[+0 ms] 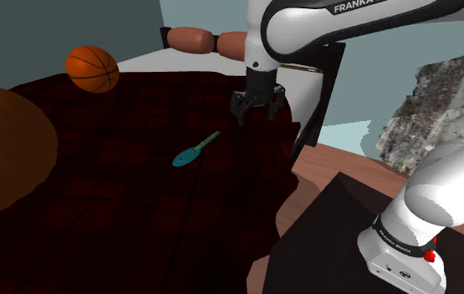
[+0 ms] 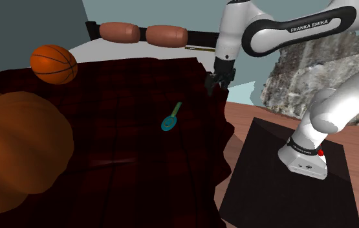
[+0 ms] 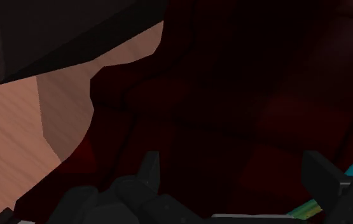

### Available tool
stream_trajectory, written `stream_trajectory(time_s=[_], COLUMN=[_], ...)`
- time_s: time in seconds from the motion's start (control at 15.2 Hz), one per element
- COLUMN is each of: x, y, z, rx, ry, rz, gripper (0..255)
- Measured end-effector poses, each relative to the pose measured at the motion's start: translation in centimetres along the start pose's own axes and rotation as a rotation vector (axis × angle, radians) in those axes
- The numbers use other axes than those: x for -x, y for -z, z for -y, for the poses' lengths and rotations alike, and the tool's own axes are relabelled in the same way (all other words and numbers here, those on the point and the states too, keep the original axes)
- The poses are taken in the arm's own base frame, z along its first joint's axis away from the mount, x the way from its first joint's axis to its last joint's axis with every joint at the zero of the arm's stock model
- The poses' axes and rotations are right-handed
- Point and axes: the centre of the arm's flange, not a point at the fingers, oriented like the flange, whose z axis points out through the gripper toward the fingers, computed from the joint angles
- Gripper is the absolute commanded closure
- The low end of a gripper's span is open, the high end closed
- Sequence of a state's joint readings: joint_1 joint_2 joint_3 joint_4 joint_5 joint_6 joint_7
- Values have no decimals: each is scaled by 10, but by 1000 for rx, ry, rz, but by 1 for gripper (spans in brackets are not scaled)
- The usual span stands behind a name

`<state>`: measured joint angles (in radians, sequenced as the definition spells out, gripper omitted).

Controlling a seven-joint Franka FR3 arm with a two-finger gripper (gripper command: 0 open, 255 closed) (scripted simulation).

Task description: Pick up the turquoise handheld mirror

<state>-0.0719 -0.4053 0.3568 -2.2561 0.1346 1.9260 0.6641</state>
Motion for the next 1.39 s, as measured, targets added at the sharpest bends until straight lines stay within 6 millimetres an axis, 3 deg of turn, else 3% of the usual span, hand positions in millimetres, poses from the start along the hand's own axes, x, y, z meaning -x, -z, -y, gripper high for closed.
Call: stream_trajectory(time_s=[0.4, 0.99, 1.19, 1.39], x=[-29, -96, -115, -117], y=[-38, -87, -104, -119], z=[57, 140, 156, 156], rx=[-28, -73, -82, -83], ry=[-207, -517, -590, -601], rz=[36, 91, 104, 106], gripper=[0, 0, 0, 0])
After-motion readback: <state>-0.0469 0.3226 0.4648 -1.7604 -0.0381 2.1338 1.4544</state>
